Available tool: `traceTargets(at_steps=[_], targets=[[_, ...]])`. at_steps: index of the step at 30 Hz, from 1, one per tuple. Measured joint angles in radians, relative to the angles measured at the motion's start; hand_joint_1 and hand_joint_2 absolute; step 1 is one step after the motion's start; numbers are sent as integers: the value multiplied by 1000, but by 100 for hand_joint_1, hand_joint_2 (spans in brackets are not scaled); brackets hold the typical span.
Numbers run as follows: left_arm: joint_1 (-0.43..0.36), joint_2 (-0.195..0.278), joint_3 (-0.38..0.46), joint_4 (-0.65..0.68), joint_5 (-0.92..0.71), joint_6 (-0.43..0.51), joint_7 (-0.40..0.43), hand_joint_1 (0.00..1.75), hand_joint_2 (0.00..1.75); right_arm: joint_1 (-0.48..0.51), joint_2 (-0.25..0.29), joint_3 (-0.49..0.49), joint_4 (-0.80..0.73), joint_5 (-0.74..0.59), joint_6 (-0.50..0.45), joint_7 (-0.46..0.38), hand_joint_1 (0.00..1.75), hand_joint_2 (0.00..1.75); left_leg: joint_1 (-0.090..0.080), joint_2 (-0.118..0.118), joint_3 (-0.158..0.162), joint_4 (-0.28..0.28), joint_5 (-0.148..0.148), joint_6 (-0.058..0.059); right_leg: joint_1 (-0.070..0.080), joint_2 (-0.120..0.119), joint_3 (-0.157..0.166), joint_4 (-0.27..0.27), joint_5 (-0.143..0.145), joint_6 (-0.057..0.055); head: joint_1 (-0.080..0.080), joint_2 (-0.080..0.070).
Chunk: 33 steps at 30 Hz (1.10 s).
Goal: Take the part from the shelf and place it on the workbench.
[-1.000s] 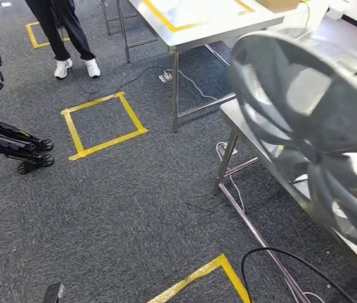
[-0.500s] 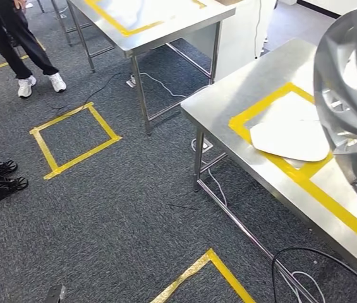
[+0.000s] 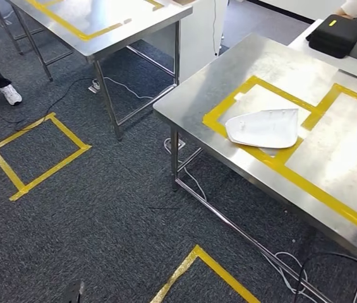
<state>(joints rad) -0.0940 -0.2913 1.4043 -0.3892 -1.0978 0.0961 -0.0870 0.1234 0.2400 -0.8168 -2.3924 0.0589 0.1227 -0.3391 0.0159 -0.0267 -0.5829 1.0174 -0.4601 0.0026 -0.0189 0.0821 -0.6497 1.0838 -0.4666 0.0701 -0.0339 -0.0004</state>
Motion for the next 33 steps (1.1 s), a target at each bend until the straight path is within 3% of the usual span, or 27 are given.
traceTargets(at_steps=[2, 3, 4, 5, 6, 8, 10, 13, 15, 17, 18, 19, 20, 21, 23, 24, 26, 30, 33], targets=[[1, -1, -3, 1, 3, 0, 0, 0, 175, -12, 1, -27, 7, -8, 0, 3, 175, 175, -5, 22, 2, 0, -3, 8, 3, -57, -58, 123, -64, 4, 6, 0], [2, 0, -4, 1, 5, 0, 0, 0, 175, -15, 1, -41, 12, -12, -1, 4, 175, 175, -6, 33, 3, 0, -4, 10, 3, -68, -87, 185, -88, 6, 6, 0], [3, 0, -6, 1, 7, 0, 0, 0, 175, -17, 1, -56, 18, -15, -2, 7, 175, 175, -7, 44, 4, 0, -6, 11, 3, -73, -104, 220, -96, 6, 6, 0], [3, 0, -7, 1, 8, 0, 0, 0, 175, -18, 1, -72, 24, -16, -3, 10, 175, 175, -8, 55, 6, 0, -8, 10, 3, -76, -103, 218, -85, 7, 6, 0], [3, 0, -8, 1, 9, 1, 0, 0, 175, -18, 1, -86, 29, -17, -4, 13, 175, 175, -8, 65, 10, 0, -10, 9, 3, -81, -80, 175, -58, 6, 6, 0], [3, 0, -10, 2, 10, 1, 0, 0, 175, -19, 1, -106, 37, -17, -5, 15, 175, 175, -11, 83, 19, 0, -18, 2, 5, -112, -5, 40, 1, 2, 7, 0], [2, 1, -11, 3, 11, 2, 0, 0, 175, -23, 1, -118, 42, -12, -6, 17, 175, 175, -15, 98, 28, 0, -24, -9, 9, -133, 39, -36, 24, -6, 5, 0], [-1, 1, -11, 3, 15, 2, 0, 0, 175, -25, 1, -138, 47, 12, -16, 27, 175, 175, -15, 114, 37, -4, -29, -26, 11, -108, 39, -46, 25, -23, 4, 0], [-3, 0, -12, 3, 17, 3, 0, 0, 175, -30, 1, -154, 53, 25, -27, 42, 175, 175, -12, 86, 24, 31, -56, -37, 6, -90, 42, -53, 30, -35, 1, 0], [-2, 1, -12, 4, 18, 3, 0, 0, 175, -36, 1, -166, 65, 28, -37, 51, 175, 175, -11, 46, -34, 145, -113, -42, 4, -72, 43, -55, 31, -44, -3, 0], [0, 2, -12, 4, 18, 3, 1, 0, 175, -38, 1, -171, 72, 28, -40, 53, 175, 175, -11, 39, -70, 211, -139, -43, 4, -61, 42, -55, 31, -46, -4, 0], [2, 3, -12, 4, 18, 3, 1, 0, 175, -39, 1, -177, 78, 28, -44, 54, 175, 175, -11, 36, -98, 258, -149, -43, 4, -48, 42, -55, 30, -46, -5, 0], [3, 4, -12, 4, 18, 3, 1, 0, 175, -40, 1, -182, 84, 29, -49, 55, 175, 175, -11, 35, -110, 269, -138, -42, 3, -37, 42, -55, 30, -47, -4, 0], [3, 5, -12, 4, 18, 3, 1, 0, 175, -42, 2, -187, 89, 30, -58, 60, 175, 175, -11, 34, -103, 243, -108, -41, 3, -26, 44, -55, 30, -46, -5, 0], [1, 7, -13, 4, 18, 4, 1, 0, 175, -49, 3, -197, 99, 40, -89, 80, 175, 175, -11, 27, -53, 120, -32, -36, 3, -10, 46, -54, 28, -42, -5, 0], [-2, 8, -13, 4, 18, 5, 1, 0, 175, -53, 4, -202, 103, 53, -113, 98, 175, 175, -10, 21, -28, 61, -9, -33, 4, -3, 45, -51, 26, -37, -5, 0], [-5, 10, -15, 5, 19, 7, 3, 0, 175, -59, 5, -214, 111, 88, -158, 136, 175, 175, -10, 14, -5, 1, 4, -28, 8, 3, 42, -49, 23, -31, -6, 0], [-4, 15, -17, 9, 26, 11, 3, 0, 175, -62, 6, -232, 138, 132, -195, 185, 175, 175, -12, 13, -4, -5, 6, -21, 8, 1, 46, -56, 24, -43, -5, 0], [-5, 18, -18, 10, 27, 12, 3, 0, 175, -64, 6, -235, 154, 140, -196, 193, 175, 175, -13, 13, -4, -5, 6, -13, 7, -2, 50, -64, 28, -30, -6, 0]])
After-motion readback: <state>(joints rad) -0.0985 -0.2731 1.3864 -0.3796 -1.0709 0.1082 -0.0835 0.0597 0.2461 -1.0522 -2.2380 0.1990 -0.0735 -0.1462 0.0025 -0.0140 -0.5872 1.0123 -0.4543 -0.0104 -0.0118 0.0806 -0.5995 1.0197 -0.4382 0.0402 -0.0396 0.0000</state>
